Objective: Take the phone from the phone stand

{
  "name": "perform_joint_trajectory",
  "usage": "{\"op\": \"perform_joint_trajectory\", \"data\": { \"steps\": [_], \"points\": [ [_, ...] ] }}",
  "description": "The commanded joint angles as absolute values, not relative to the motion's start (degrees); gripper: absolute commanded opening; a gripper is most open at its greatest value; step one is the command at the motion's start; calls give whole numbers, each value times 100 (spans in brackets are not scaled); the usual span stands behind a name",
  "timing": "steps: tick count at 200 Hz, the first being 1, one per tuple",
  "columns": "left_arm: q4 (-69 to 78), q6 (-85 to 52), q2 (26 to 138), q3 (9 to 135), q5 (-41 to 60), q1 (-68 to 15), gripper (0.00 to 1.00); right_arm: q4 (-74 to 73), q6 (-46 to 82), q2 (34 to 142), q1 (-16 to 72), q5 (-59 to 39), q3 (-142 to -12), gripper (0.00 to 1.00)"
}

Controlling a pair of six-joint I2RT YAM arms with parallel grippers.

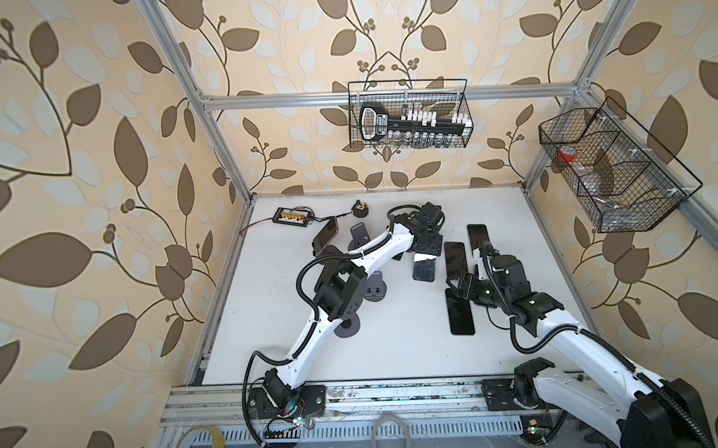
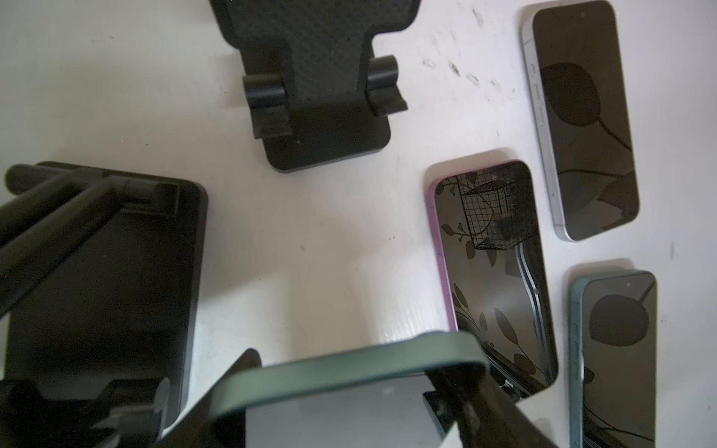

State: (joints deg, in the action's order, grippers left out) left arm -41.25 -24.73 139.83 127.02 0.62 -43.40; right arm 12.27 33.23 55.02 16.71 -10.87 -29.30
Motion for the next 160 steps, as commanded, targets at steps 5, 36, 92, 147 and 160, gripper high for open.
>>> {"op": "perform_joint_trajectory", "data": {
  "steps": [5, 36, 92, 147, 160],
  "points": [
    [-4052, -2575, 14098, 12931, 123, -4289, 3, 1160, 3357, 5435, 1644, -992, -2838, 73],
    [-4124, -2597, 14287, 13076, 176, -4289, 8, 1169, 3343, 5466, 1644, -999, -2889, 73],
    [-3992, -2846, 14387, 13078, 291, -4289, 9, 1200, 3325, 5483, 1644, -996, -2961, 73],
    [-3816, -3293, 14509, 13087, 518, -4289, 9, 1256, 3334, 5460, 1644, -1011, -2954, 74],
    [-3790, -3363, 14539, 13102, 553, -4289, 9, 1264, 3340, 5445, 1644, -1021, -2944, 74]
  ]
}}
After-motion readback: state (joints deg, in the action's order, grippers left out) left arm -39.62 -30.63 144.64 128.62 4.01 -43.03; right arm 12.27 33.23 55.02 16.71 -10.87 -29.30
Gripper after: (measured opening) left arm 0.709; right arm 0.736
